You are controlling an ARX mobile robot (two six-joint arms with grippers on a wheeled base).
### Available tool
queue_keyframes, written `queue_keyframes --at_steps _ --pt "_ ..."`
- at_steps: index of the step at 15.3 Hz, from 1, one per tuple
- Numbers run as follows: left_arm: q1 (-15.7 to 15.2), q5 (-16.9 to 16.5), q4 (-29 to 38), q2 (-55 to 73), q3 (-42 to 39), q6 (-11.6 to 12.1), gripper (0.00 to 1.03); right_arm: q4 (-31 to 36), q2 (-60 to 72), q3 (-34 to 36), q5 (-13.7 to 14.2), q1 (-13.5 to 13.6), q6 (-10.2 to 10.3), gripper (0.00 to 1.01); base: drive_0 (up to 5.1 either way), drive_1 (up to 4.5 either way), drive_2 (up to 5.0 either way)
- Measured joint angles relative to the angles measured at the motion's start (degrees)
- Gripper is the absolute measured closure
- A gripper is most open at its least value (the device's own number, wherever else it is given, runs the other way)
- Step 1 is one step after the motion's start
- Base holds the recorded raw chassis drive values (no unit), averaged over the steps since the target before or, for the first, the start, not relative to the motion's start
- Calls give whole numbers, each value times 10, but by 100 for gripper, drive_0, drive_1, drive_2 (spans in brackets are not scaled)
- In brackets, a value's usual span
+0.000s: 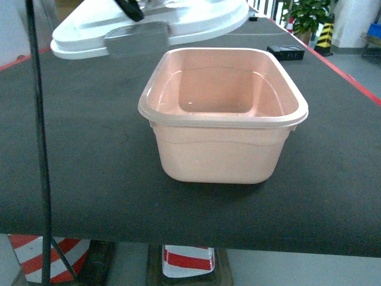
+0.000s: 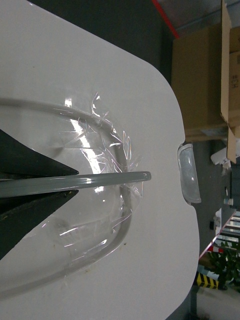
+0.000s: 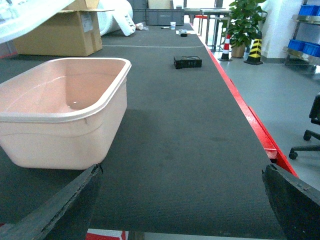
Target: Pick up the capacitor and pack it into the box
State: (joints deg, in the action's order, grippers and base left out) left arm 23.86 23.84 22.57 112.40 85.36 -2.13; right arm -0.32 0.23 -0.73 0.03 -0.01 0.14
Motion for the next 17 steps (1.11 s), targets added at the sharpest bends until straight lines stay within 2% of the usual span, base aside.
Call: queue_keyframes --at_steps 3,5,7,10,13,17 --pt "49 31 -35 58 68 -4 101 0 0 0 0 0 0 3 0 0 0" --pt "77 49 -87 122 131 -8 101 0 0 0 0 0 0 3 0 0 0" --pt "85 67 -108 141 165 -10 101 0 0 0 0 0 0 3 0 0 0" --pt "92 73 -134 156 184 -21 101 0 0 0 0 0 0 3 0 0 0" --pt "97 71 -138 161 179 -35 101 0 0 0 0 0 0 3 0 0 0" --pt "99 68 -138 161 146 -39 101 0 0 0 0 0 0 3 0 0 0"
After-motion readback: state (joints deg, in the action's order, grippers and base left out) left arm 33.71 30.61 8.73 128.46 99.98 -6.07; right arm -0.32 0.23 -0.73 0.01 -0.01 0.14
